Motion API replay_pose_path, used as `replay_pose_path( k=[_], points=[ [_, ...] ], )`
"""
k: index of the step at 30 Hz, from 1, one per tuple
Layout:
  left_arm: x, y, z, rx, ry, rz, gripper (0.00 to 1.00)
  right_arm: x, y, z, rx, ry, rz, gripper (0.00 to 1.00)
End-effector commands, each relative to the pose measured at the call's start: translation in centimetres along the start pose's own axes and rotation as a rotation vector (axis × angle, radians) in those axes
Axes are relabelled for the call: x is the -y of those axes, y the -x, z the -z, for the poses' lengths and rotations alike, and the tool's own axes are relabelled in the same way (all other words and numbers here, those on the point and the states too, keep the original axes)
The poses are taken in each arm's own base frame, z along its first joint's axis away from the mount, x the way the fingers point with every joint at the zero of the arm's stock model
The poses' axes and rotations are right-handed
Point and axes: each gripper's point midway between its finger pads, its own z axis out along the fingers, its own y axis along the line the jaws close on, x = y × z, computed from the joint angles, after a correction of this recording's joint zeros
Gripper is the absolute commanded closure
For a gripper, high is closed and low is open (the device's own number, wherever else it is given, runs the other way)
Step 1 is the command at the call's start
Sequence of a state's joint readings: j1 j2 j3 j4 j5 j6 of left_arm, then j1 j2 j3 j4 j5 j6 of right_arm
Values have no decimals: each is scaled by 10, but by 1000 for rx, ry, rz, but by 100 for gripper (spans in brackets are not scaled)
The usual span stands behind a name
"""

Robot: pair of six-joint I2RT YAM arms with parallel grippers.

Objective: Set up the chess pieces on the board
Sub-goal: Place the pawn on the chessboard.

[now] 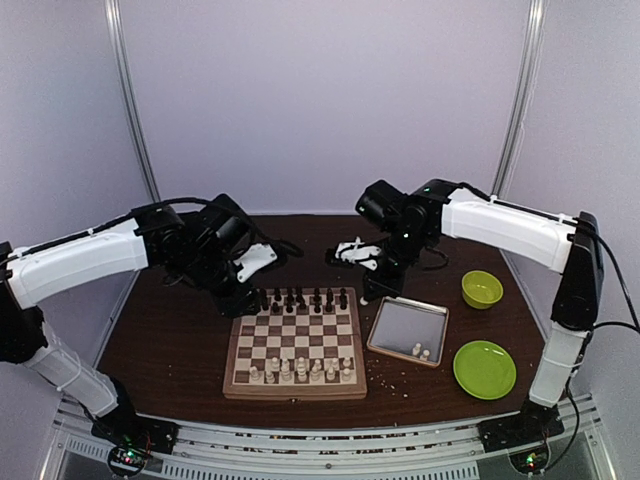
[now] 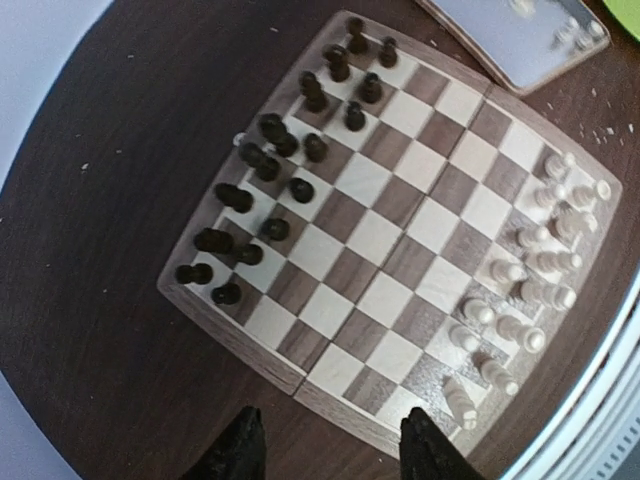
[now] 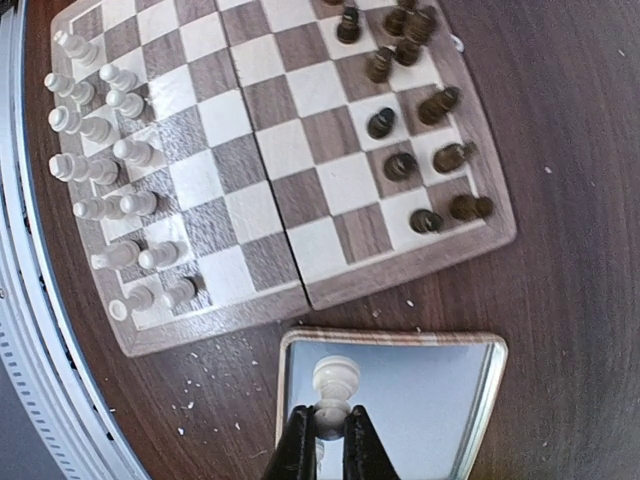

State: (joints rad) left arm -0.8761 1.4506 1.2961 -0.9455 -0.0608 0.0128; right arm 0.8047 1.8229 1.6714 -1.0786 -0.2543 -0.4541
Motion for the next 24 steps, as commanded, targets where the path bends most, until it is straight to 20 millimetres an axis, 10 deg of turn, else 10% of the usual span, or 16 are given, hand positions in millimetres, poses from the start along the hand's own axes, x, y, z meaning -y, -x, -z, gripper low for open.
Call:
replay_pose_path(
  k=[1, 6, 24],
  points=[
    [-60, 46, 29, 373, 150, 158, 50, -26, 5, -19, -116, 24, 120, 96],
    [-105, 47, 45, 506, 169, 255, 46, -43, 15, -49, -212, 56, 191, 96],
    [-102, 47, 69, 638, 112, 297, 46, -68, 44, -100, -286, 68, 265, 92]
  ],
)
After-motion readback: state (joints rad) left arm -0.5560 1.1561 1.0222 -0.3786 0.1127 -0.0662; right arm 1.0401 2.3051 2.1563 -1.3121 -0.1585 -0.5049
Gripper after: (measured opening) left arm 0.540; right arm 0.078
